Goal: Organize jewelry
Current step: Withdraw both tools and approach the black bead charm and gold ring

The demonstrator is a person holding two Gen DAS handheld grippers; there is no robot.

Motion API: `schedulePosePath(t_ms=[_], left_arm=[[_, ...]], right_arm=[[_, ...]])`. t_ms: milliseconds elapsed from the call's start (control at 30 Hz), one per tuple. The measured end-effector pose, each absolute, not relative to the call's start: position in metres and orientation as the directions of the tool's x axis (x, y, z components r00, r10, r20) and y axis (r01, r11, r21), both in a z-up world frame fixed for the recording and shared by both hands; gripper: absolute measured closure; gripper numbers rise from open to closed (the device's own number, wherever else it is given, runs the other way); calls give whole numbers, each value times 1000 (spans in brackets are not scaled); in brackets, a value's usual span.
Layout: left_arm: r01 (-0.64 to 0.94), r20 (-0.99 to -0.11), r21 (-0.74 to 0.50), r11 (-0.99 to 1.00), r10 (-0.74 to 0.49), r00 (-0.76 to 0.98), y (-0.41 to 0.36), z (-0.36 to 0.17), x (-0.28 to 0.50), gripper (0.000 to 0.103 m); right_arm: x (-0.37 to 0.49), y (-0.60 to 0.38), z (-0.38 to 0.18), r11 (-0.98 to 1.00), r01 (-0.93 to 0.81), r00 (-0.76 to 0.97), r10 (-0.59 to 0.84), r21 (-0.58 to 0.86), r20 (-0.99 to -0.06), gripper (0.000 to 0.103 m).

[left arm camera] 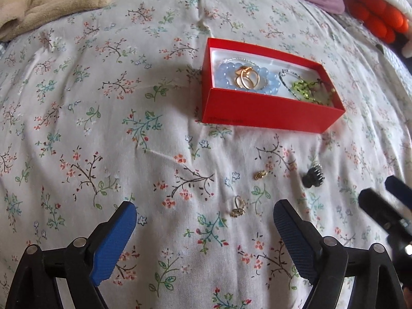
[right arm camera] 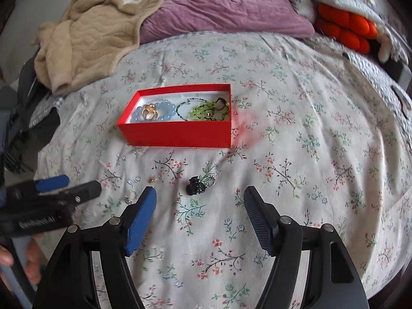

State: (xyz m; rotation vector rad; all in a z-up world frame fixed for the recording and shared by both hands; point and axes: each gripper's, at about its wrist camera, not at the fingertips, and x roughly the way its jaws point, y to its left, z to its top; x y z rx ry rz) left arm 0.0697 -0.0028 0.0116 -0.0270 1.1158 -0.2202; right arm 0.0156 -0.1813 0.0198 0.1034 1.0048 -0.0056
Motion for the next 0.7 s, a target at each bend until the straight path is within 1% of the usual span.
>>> schedulePosePath(t_ms=[100,233,433,500,700], left_arm=[[139,-879,-126,982,-176,442,-1,10,67,9],[130,-884,-130,983,-174,435,-4,1,62,9],[160,-888,-143,977,-198,415,-12,-9,48,9],[170,-875,-148,974,-209,436,-11,-11,42,9],[177,-866,-123,976,-193,461,-4,-24,39,9]], right_arm=[[15,-182,8,997,29,531,50,77,-846,30],[10,-191,-6,998,24,546,28,49,-838,30],[-3,-209,-25,999,35,550,-1,22,-835,30],[-5,-212,-28,1000,26,554,-2,15,-832,30],[-7,-218,-35,999,18,562,14,29,-827,30]])
